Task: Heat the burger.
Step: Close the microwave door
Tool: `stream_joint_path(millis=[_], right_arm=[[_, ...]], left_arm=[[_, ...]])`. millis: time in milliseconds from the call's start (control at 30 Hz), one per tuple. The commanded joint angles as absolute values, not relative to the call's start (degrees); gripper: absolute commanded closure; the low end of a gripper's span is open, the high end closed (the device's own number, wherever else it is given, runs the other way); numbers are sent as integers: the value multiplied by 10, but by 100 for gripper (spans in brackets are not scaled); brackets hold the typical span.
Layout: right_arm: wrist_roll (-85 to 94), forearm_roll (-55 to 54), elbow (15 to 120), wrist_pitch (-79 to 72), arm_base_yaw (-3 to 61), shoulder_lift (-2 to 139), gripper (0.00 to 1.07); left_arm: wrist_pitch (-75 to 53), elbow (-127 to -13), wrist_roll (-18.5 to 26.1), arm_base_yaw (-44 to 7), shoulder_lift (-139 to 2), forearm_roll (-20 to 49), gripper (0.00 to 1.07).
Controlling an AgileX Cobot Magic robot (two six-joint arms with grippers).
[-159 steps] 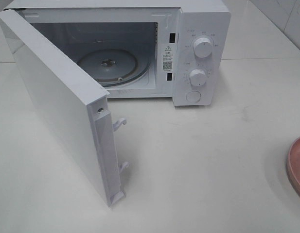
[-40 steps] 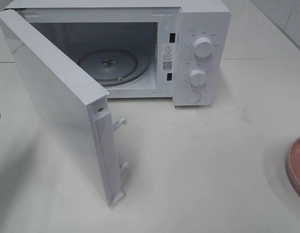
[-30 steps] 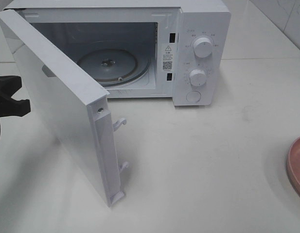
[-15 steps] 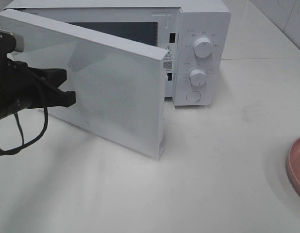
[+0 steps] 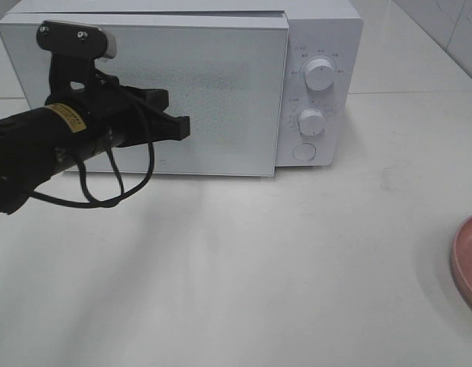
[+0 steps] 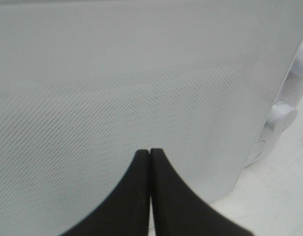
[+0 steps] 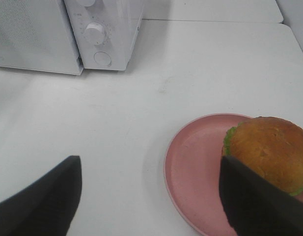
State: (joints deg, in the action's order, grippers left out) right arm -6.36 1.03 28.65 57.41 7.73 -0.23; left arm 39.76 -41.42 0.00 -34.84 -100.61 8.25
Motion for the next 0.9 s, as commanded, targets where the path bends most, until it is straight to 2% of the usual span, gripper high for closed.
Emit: stream_joint_path(millis=[33,267,333,567,700,900], right_arm=[[-61,11,285,572,73,-19,32],[-61,11,285,572,73,-19,32],[-61,11,285,572,73,-19,32],[-61,11,285,572,73,-19,32],[-61,11,285,572,73,-19,32],[-61,11,285,572,73,-19,32]], left_arm=[[379,-458,0,-365,-1031,105,107],[364,-513,5,-380,-1067,135,107],[345,-552,29,-388,-1090,148,107],[328,-601,45,-390,-1121,189,107],[301,-645,78,-390,-1145,223,107],[293,-692,99,-390,-1176,241,107]])
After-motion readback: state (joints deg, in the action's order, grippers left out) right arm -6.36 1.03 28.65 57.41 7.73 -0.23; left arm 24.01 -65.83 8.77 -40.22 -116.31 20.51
